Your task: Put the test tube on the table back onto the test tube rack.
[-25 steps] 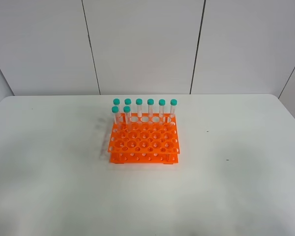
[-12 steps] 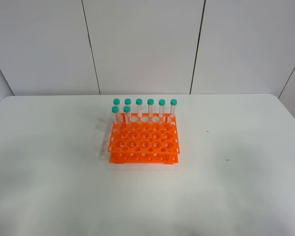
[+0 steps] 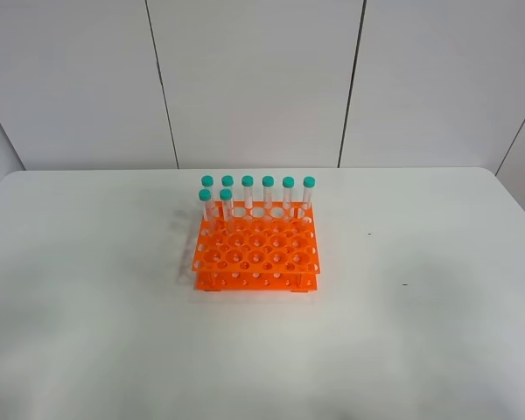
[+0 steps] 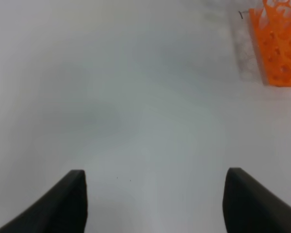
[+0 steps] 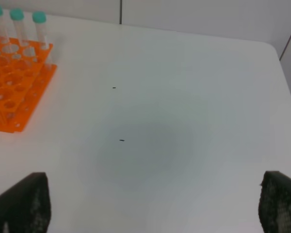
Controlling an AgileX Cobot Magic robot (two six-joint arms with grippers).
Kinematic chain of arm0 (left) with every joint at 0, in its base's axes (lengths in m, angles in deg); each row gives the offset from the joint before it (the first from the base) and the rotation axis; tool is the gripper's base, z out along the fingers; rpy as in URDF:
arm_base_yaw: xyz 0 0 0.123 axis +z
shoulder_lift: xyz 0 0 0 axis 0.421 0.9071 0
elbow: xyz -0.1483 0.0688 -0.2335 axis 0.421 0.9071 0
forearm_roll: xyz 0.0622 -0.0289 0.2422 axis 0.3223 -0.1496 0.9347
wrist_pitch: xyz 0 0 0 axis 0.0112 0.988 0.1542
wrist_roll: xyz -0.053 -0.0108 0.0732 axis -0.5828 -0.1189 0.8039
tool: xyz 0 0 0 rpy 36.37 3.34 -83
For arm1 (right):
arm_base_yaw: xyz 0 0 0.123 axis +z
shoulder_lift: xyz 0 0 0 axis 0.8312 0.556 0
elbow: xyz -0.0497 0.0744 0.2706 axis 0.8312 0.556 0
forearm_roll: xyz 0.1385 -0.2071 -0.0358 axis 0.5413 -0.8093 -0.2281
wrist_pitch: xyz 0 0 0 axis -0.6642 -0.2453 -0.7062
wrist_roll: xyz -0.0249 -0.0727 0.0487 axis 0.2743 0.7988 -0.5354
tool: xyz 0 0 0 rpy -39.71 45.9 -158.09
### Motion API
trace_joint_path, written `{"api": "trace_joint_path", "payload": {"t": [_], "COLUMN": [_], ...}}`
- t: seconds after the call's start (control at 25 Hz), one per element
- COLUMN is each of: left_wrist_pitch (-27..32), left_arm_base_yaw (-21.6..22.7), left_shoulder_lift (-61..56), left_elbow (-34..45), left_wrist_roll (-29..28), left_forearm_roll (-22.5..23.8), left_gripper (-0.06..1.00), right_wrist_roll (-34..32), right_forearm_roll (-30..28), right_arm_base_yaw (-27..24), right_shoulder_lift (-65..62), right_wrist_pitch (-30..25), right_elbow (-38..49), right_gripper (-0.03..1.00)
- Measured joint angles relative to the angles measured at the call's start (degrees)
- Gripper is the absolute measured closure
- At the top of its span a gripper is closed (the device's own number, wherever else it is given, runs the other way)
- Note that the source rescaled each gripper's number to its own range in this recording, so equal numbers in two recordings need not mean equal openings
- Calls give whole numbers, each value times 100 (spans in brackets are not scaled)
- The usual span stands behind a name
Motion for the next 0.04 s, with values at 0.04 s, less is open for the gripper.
{"api": "trace_joint_path", "payload": {"t": [0.04], "left_wrist_pitch": [0], "left_arm_base_yaw": [0], "left_shoulder_lift": [0], "left_elbow": [0], "left_wrist_roll": [0], "left_forearm_roll": [0], "left_gripper": [-1], "right_wrist_roll": [0], "right_forearm_roll": [0], "right_arm_base_yaw": [0], "right_shoulder_lift": [0], "right_wrist_pitch": [0], "right_elbow": [0], "right_gripper": [3]}}
